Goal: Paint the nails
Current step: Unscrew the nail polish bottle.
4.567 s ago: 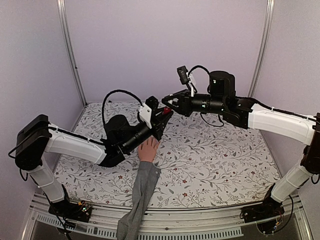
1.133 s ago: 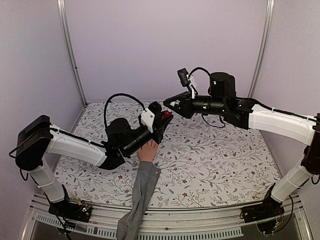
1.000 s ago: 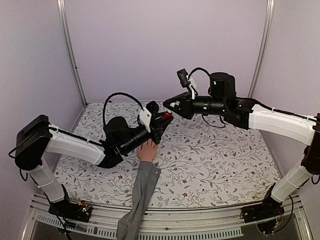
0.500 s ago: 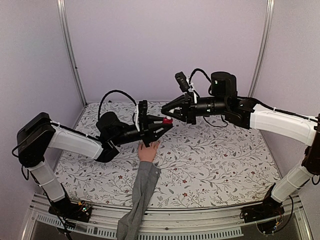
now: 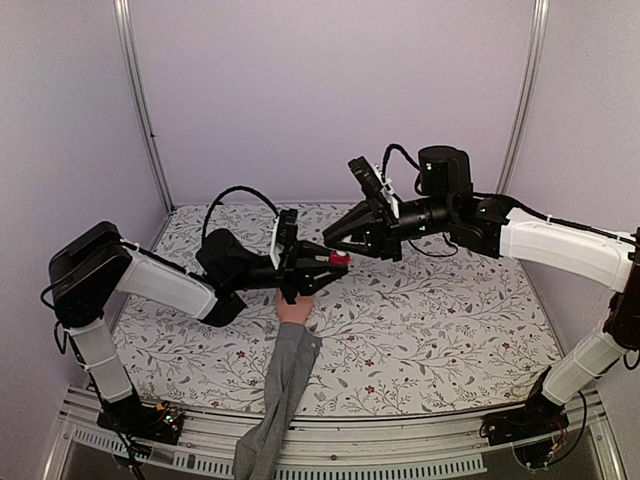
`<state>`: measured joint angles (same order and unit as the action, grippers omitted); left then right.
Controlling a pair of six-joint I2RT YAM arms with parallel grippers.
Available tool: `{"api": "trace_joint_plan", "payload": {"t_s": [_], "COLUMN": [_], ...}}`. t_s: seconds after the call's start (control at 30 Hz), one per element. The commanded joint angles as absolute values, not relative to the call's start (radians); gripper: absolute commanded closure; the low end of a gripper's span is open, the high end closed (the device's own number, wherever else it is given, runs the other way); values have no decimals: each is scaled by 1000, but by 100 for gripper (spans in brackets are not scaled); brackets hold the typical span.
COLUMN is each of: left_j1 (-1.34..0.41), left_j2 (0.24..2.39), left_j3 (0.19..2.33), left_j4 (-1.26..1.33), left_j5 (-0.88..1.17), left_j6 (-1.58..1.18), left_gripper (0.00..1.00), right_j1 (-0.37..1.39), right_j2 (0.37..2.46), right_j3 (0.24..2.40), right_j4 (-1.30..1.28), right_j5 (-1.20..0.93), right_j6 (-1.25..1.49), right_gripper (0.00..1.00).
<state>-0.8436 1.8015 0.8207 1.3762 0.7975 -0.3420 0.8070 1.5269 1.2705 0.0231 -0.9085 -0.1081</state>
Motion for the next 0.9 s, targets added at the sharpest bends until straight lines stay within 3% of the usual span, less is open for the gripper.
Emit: {"api": "trace_joint_plan", "payload": {"t_s": [0.0, 0.03, 0.13, 0.27, 0.47, 0.87], "left_j1": [-856, -856, -856, -860, -893, -974], "left_j2": [1760, 1745, 1708, 1669, 1647, 1659], "left_j3": [792, 781, 753, 727, 726, 770], "left_j4": [1401, 1388, 1348, 1306, 1236, 1192], "left_j5": [758, 726, 610, 471, 291, -58], "left_j6": [-268, -247, -188, -125, -31, 117], "left_gripper": [100, 100, 100, 100, 100, 100], "right_j1": [824, 824, 823, 819, 815, 815], "right_j2": [1517, 1508, 1476, 1412, 1381, 1423], "right_j3": [1295, 1289, 1260, 1210, 1194, 1240], "right_j4": [23, 26, 55, 111, 115, 61], "right_j5": [-847, -817, -698, -506, -426, -301], "right_j6": [-101, -98, -81, -40, -3, 161], "right_gripper": [69, 59, 45, 20, 2, 3]}}
